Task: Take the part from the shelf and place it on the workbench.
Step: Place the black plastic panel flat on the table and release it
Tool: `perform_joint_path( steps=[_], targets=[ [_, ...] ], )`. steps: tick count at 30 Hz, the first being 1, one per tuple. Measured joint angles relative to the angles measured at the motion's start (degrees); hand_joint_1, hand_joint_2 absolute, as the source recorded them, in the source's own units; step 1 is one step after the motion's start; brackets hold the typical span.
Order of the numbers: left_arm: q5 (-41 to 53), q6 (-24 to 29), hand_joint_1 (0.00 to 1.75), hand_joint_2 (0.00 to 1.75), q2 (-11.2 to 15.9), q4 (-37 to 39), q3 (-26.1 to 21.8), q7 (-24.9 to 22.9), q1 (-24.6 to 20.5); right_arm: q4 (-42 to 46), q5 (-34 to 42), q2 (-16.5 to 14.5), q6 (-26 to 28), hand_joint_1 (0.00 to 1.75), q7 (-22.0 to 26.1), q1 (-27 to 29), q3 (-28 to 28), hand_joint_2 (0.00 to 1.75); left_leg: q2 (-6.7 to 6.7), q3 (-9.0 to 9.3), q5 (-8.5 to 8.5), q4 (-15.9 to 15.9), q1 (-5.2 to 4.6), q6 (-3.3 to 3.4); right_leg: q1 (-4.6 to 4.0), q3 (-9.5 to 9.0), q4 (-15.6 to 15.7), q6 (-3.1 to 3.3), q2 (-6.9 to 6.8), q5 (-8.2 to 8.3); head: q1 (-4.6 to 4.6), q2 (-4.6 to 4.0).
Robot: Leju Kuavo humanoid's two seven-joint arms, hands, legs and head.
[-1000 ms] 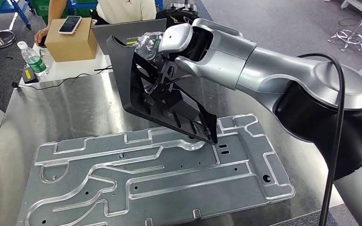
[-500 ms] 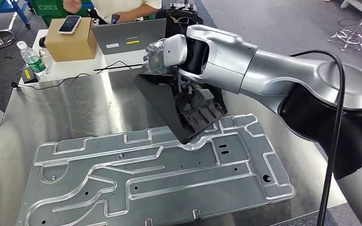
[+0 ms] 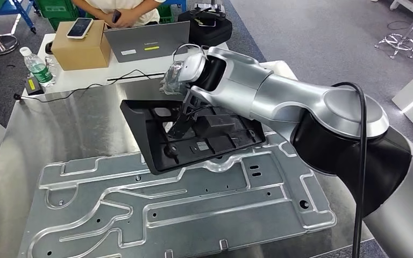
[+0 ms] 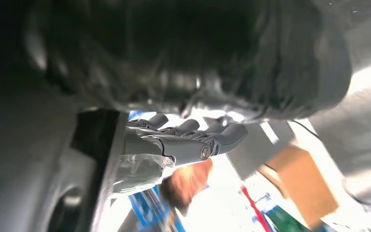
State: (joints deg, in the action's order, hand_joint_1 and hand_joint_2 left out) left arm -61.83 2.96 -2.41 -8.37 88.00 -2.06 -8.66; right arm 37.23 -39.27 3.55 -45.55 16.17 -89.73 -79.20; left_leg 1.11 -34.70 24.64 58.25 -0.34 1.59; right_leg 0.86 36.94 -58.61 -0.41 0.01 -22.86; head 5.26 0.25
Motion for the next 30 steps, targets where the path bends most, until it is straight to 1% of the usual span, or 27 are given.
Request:
perform_joint_path(
  steps=[4, 7, 9, 10, 12, 13, 14, 16, 19, 21, 24, 26, 28, 30],
  targets=[
    [0.0, 0.3, 0.00, 0.00, -0.1, 0.0, 0.0, -0.2, 0.1, -2.0, 2.6, 0.0, -0.6, 0.00, -0.5, -0.5, 0.0, 0.00, -0.02, -0.01, 0.00, 0.0, -0.02, 0.00, 0.03, -0.01, 0.0, 0.00, 0.02, 0.00, 0.01, -0.01],
    [0.0, 0.2, 0.00, 0.00, -0.1, 0.0, 0.0, 0.3, 0.2, -3.2, 4.8, 0.0, 0.4, 0.00, -3.0, -0.8, 0.0, 0.00, -0.04, -0.01, 0.01, 0.0, -0.04, 0.00, 0.05, 0.00, 0.0, 0.00, 0.04, 0.00, 0.01, 0.00],
    [-0.4, 0.3, 0.00, 0.00, -0.1, 0.0, -0.1, 0.6, 0.2, -4.4, 9.2, -0.5, 2.4, 0.00, -7.5, -0.7, 0.8, 0.00, -0.05, -0.02, 0.01, 0.0, -0.04, 0.01, 0.05, 0.00, 0.0, 0.00, 0.05, 0.00, 0.01, 0.01],
    [-0.5, 0.4, 0.00, 0.00, -0.1, 0.0, -0.2, 0.6, 0.3, -5.4, 12.9, -0.9, 3.6, 0.00, -11.1, -0.3, 2.0, 0.00, -0.06, -0.01, 0.02, 0.0, -0.04, 0.00, 0.04, 0.00, 0.0, 0.00, 0.06, 0.00, 0.01, 0.00],
    [-0.7, 0.9, 0.00, 0.00, -0.1, 0.0, -0.4, 0.6, 0.3, -7.7, 20.5, -2.1, 6.3, 0.00, -18.5, 1.0, 6.6, 0.00, -0.07, -0.01, 0.02, 0.0, -0.03, 0.00, 0.04, 0.02, 0.0, 0.00, 0.06, 0.00, 0.01, -0.01],
    [-0.8, 1.2, 0.00, 0.00, -0.2, 0.0, -0.4, 0.5, 0.4, -8.5, 22.9, -2.6, 7.4, 0.00, -20.9, 1.6, 9.1, 0.00, -0.05, -0.01, 0.01, 0.0, -0.03, 0.01, 0.03, 0.02, 0.0, 0.00, 0.05, 0.00, 0.01, -0.01],
    [-0.9, 1.5, 0.00, 0.00, -0.2, 0.0, -0.5, 0.4, 0.4, -9.0, 23.6, -2.9, 8.3, 0.00, -21.8, 1.9, 10.9, 0.00, -0.05, -0.02, 0.01, 0.0, -0.03, 0.01, 0.03, 0.03, 0.0, 0.00, 0.04, 0.00, 0.01, -0.01],
    [-1.2, 1.7, 0.00, 0.00, -0.3, 0.0, -0.6, 0.4, 0.4, -9.2, 22.0, -3.5, 9.6, 0.00, -21.6, 2.1, 12.3, 0.00, -0.07, -0.01, 0.02, 0.0, -0.01, 0.00, 0.02, 0.03, 0.0, 0.00, 0.06, 0.00, 0.00, 0.00],
    [-1.3, 1.8, 0.00, 0.00, -0.3, 0.0, -0.9, 0.4, 0.3, -9.3, 20.4, -4.3, 10.3, 0.00, -21.4, 2.3, 12.4, 0.00, -0.13, 0.00, 0.02, 0.0, 0.00, -0.01, 0.00, 0.05, 0.0, 0.00, 0.12, 0.00, 0.01, -0.01],
    [-1.4, 1.7, 0.00, 0.00, -0.4, 0.0, -1.1, 0.4, 0.4, -9.5, 21.2, -4.6, 9.2, 0.00, -21.3, 2.4, 12.5, 0.00, -0.12, 0.00, 0.02, 0.0, 0.00, -0.01, 0.00, 0.05, 0.0, 0.00, 0.11, 0.00, 0.00, -0.01],
    [-0.9, 0.9, 0.00, 0.00, -0.3, 0.0, -1.2, 0.7, 0.4, -10.2, 23.8, -4.9, 4.5, 0.00, -20.7, 2.3, 13.4, 0.00, -0.11, -0.01, 0.02, 0.0, 0.00, -0.01, 0.01, 0.05, 0.0, 0.00, 0.11, 0.00, 0.01, -0.01],
    [-0.9, 0.6, 0.00, 0.00, -0.3, 0.0, -1.3, 0.9, 0.4, -10.3, 21.0, -5.0, 5.4, 0.00, -18.9, 2.1, 12.7, 0.00, -0.11, -0.01, 0.02, 0.0, -0.01, 0.00, 0.02, 0.05, 0.0, 0.01, 0.11, 0.00, 0.01, -0.01],
    [-0.9, 0.6, 0.00, 0.00, -0.2, 0.0, -1.4, 0.9, 0.4, -10.2, 19.1, -5.0, 6.8, 0.00, -18.4, 1.8, 11.5, 0.00, -0.10, 0.00, 0.02, 0.0, -0.01, 0.00, 0.02, 0.02, 0.0, 0.01, 0.10, 0.00, 0.01, 0.00],
    [-0.9, 0.6, 0.00, 0.00, -0.2, 0.0, -1.5, 0.9, 0.4, -10.1, 20.9, -5.1, 5.7, 0.00, -18.4, 1.8, 11.1, 0.00, -0.08, -0.01, 0.02, 0.0, -0.01, 0.00, 0.03, 0.01, 0.0, 0.01, 0.09, 0.00, 0.01, 0.01]
  ],
)
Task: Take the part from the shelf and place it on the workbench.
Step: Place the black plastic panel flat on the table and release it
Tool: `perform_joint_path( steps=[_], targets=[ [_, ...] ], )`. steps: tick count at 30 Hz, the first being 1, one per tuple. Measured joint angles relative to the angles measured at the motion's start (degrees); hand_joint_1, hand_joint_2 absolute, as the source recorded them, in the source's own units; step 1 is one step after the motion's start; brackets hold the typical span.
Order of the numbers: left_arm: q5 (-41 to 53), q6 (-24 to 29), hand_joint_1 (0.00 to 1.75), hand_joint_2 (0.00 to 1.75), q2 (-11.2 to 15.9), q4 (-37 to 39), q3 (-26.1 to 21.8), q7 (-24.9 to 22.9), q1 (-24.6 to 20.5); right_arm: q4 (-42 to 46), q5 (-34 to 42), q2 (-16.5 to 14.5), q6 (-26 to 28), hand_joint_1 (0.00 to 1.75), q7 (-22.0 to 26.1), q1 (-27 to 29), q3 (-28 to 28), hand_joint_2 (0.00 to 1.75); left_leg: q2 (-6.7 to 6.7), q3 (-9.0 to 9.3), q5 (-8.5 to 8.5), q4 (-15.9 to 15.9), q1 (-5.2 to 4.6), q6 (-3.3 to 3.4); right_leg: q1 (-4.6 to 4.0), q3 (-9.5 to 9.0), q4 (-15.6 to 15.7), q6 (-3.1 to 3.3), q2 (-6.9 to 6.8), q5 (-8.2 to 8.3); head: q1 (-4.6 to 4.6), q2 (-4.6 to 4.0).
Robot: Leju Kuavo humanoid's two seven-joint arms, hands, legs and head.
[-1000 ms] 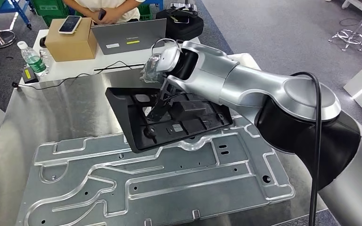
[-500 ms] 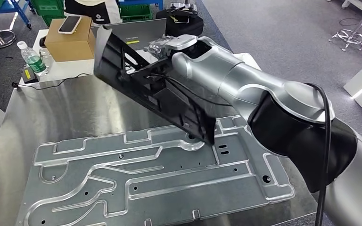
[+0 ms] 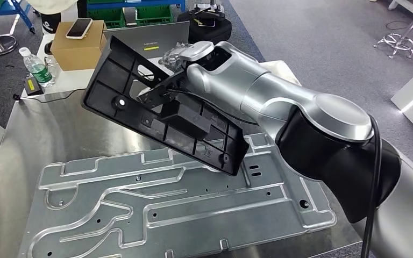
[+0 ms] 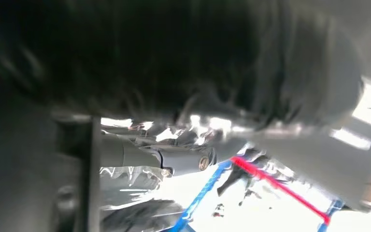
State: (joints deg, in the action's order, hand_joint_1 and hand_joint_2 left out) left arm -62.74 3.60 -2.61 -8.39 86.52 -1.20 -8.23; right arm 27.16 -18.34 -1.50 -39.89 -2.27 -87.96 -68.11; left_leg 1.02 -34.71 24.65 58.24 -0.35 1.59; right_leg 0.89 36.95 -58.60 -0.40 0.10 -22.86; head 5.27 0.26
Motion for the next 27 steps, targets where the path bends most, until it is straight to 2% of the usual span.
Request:
perform_joint_path(
  steps=[5, 8, 10, 13, 15, 21, 27],
  targets=[
    [-0.2, -0.1, 0.00, 0.00, 0.1, 0.0, 0.0, 0.2, 0.1, 1.2, -0.6, -0.1, -1.4, 0.00, 1.8, -0.9, -3.3, 0.00, -0.01, -0.01, 0.00, 0.0, -0.01, 0.00, 0.01, 0.01, 0.0, 0.00, 0.01, 0.00, -0.01, -0.01],
    [0.0, -0.7, 0.00, 0.00, 0.2, 0.0, 0.0, 0.7, 0.2, 2.0, -0.6, -0.4, -4.9, 0.00, 5.0, -2.3, -5.1, 0.00, 0.00, -0.02, 0.00, 0.0, -0.01, 0.00, 0.01, 0.02, 0.0, 0.00, 0.00, 0.00, -0.01, -0.01],
    [0.7, -1.5, 0.00, 0.00, 0.4, 0.0, 0.0, 0.7, 0.1, 3.1, 0.6, -0.5, -12.0, 0.00, 10.0, -4.7, -7.2, 0.00, 0.00, -0.07, 0.00, 0.0, -0.02, 0.00, 0.02, 0.09, 0.0, 0.00, 0.00, 0.01, 0.00, -0.01],
    [2.6, -3.1, 0.00, 0.00, 0.7, 0.0, 0.1, 0.3, -0.1, 6.7, 2.4, -0.3, -27.7, 0.00, 19.9, -10.8, -11.3, 0.00, -0.01, -0.18, -0.01, 0.0, -0.03, 0.00, 0.02, 0.24, 0.0, 0.01, 0.01, 0.00, -0.01, -0.02],
    [3.3, -3.8, 0.00, 0.00, 0.9, 0.0, 0.3, 0.0, -0.4, 9.7, 1.1, 0.0, -33.2, 0.00, 23.9, -14.4, -12.5, 0.00, -0.04, -0.18, 0.02, 0.0, -0.02, -0.03, 0.01, 0.26, 0.0, 0.03, 0.04, -0.02, -0.01, -0.01],
    [3.7, -4.7, 0.00, 0.00, 1.1, 0.0, 0.9, -0.5, -1.1, 15.0, -12.5, 0.6, -35.0, 0.00, 37.0, -19.4, -12.6, 0.00, -0.03, -0.16, 0.04, 0.0, 0.00, -0.06, 0.00, 0.23, 0.0, 0.06, 0.04, -0.06, -0.01, -0.02],
    [3.9, -5.1, 0.00, 0.00, 1.1, 0.0, 1.6, -0.7, -1.4, 17.1, -14.8, 1.2, -35.0, 0.00, 40.0, -20.3, -12.6, 0.00, -0.06, -0.14, 0.04, 0.0, -0.02, -0.05, 0.02, 0.21, 0.0, 0.07, 0.07, -0.03, 0.00, -0.01]
  ],
)
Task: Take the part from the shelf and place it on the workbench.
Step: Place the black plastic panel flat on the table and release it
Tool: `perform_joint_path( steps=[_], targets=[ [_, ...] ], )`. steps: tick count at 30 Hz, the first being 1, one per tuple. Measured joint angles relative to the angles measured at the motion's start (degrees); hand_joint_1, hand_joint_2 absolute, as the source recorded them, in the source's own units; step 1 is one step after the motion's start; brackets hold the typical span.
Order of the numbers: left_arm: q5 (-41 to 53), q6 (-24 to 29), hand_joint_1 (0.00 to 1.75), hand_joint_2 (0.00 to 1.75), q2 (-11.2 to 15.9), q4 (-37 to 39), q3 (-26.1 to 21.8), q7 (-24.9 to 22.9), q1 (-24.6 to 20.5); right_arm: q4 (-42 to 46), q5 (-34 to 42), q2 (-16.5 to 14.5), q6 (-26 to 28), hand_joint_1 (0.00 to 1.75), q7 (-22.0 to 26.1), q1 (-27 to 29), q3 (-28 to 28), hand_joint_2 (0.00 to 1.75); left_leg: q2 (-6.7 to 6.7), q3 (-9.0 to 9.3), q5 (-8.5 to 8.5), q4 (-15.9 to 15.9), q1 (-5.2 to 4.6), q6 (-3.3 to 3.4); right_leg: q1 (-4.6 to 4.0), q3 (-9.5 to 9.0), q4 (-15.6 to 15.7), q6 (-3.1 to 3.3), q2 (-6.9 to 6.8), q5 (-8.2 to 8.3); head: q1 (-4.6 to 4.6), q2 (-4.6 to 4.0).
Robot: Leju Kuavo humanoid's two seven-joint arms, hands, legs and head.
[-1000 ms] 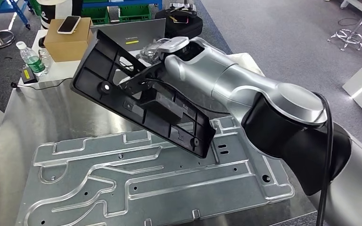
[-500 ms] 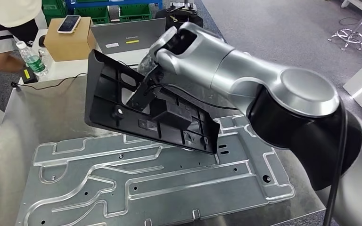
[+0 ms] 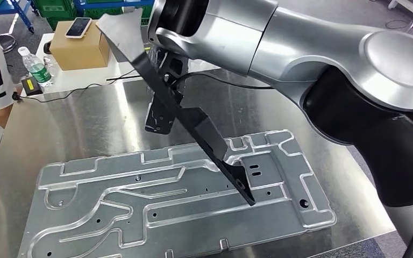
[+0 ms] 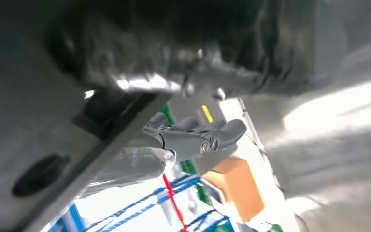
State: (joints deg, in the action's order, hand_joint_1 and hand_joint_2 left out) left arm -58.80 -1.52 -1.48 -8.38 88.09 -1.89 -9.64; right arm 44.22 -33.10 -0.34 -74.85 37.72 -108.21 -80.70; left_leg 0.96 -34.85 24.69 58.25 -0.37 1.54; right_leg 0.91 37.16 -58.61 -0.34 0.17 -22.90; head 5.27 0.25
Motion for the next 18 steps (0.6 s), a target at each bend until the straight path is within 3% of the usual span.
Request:
perform_joint_path(
  steps=[3, 11, 18],
  targets=[
    [0.0, 0.0, 0.00, 0.00, 0.0, 0.0, 0.1, 0.0, -0.1, 1.0, -1.0, 0.7, 0.5, 0.00, 0.4, 0.0, 0.0, 0.00, 0.03, 0.01, 0.00, 0.0, 0.00, 0.00, -0.01, 0.00, 0.0, 0.00, -0.02, 0.00, -0.01, -0.01],
    [0.2, 0.0, 0.00, 0.00, 0.1, 0.0, 0.1, 0.0, -0.2, 9.2, 1.3, 6.7, 2.1, 0.00, -4.9, 0.4, 0.0, 0.00, 0.05, -0.03, 0.01, 0.0, -0.01, 0.00, 0.00, 0.00, 0.0, -0.01, -0.05, -0.01, -0.01, 0.01],
    [0.5, 0.2, 0.00, 0.00, 0.1, 0.0, 0.1, -0.2, -0.3, 11.8, 3.0, 8.4, 1.8, 0.00, -6.5, 0.6, 0.0, 0.00, 0.03, -0.02, 0.02, 0.0, 0.00, 0.00, -0.02, 0.03, 0.0, -0.02, -0.04, -0.02, -0.01, 0.00]
  ],
)
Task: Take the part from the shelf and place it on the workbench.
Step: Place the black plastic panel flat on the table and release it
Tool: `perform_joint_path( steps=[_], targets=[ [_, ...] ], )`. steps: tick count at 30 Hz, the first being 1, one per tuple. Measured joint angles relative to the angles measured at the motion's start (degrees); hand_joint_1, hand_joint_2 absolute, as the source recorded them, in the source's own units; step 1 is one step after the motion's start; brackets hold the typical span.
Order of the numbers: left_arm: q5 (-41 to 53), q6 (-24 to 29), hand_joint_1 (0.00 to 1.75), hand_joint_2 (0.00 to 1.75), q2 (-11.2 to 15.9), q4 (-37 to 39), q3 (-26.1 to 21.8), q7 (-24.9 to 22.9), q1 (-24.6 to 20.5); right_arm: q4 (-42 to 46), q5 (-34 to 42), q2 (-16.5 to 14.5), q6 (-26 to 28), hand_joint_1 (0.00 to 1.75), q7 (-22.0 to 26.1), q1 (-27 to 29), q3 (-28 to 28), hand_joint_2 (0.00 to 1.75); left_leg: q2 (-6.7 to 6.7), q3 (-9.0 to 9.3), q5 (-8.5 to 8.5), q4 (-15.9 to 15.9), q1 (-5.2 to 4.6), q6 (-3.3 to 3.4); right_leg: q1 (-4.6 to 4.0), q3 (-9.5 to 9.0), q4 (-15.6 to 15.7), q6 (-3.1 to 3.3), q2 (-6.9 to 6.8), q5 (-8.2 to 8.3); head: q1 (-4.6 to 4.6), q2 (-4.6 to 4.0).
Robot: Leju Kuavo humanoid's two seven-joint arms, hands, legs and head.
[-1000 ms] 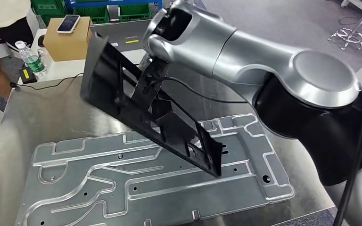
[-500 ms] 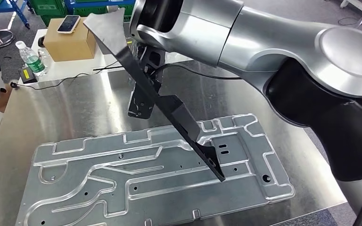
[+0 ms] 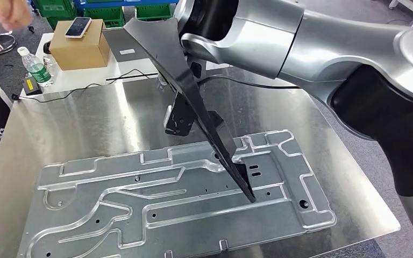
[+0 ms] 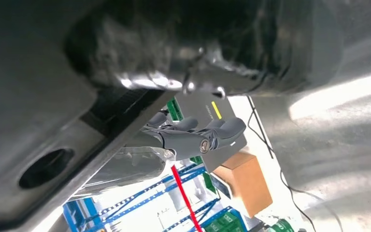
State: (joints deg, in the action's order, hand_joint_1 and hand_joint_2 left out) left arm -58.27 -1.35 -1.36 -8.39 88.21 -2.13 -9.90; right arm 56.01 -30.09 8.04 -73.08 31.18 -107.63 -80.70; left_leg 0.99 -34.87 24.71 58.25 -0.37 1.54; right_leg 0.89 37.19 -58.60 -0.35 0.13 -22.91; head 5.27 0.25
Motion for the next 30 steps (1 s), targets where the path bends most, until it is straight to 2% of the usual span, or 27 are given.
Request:
perform_joint_path(
  steps=[12, 30],
  targets=[
    [0.2, -0.1, 0.00, 0.00, 0.0, 0.0, 0.0, 0.3, -0.1, 3.3, 1.5, 3.1, -0.5, 0.00, -1.5, 0.2, 0.0, 0.00, -0.01, 0.00, 0.00, 0.0, 0.00, 0.00, 0.01, -0.01, 0.0, 0.00, 0.01, 0.00, 0.00, 0.00],
    [0.9, -0.3, 0.00, 0.00, 0.0, 0.0, 0.0, 0.4, -0.3, 4.4, 2.6, 4.2, -0.7, 0.00, -2.5, 0.3, 0.0, 0.00, -0.01, 0.00, 0.00, 0.0, 0.00, 0.00, 0.00, 0.00, 0.0, 0.00, 0.01, 0.00, 0.00, 0.00]
  ],
)
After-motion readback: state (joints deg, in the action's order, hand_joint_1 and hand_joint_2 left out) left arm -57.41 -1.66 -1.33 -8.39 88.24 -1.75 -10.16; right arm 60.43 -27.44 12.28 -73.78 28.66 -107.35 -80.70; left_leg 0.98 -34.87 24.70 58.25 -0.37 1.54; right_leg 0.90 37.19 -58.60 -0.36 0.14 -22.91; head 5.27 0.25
